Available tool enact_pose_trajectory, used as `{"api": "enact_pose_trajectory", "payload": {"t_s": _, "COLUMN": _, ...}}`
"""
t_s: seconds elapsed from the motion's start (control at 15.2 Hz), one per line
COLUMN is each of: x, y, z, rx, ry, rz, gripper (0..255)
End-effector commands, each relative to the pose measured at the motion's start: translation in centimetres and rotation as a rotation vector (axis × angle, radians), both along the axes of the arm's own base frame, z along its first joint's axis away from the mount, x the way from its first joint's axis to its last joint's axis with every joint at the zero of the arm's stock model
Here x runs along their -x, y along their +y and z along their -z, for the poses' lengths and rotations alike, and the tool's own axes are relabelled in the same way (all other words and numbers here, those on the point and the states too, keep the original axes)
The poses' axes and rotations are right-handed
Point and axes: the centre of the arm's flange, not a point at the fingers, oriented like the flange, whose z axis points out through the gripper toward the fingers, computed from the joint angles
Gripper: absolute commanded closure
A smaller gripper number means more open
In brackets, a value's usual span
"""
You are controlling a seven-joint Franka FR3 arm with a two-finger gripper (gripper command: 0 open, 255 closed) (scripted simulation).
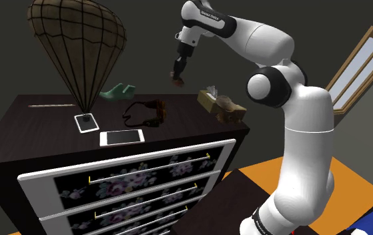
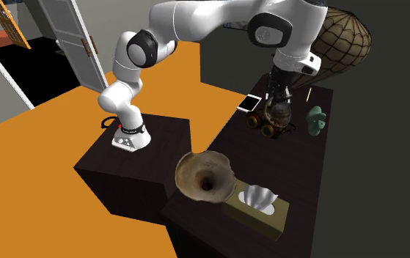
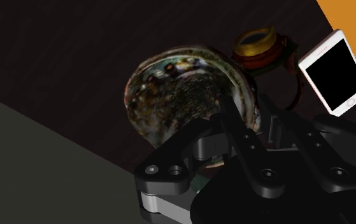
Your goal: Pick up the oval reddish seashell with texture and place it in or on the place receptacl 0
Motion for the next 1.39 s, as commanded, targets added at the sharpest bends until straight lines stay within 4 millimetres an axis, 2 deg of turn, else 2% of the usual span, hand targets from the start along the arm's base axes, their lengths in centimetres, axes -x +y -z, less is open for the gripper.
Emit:
{"api": "enact_pose_trajectory", "payload": {"t_s": 0.0, "x": 0.1, "y": -0.1, "z": -1.1, "rx": 0.0, "ry": 0.0, "rz": 0.0, "gripper": 255}}
{"api": "enact_pose_trajectory", "payload": {"t_s": 0.4, "x": 0.1, "y": -0.1, "z": -4.2, "rx": 0.0, "ry": 0.0, "rz": 0.0, "gripper": 255}}
{"api": "enact_pose_trajectory", "payload": {"t_s": 1.32, "x": 12.8, "y": -13.4, "z": -6.1, "rx": 0.0, "ry": 0.0, "rz": 0.0, "gripper": 255}}
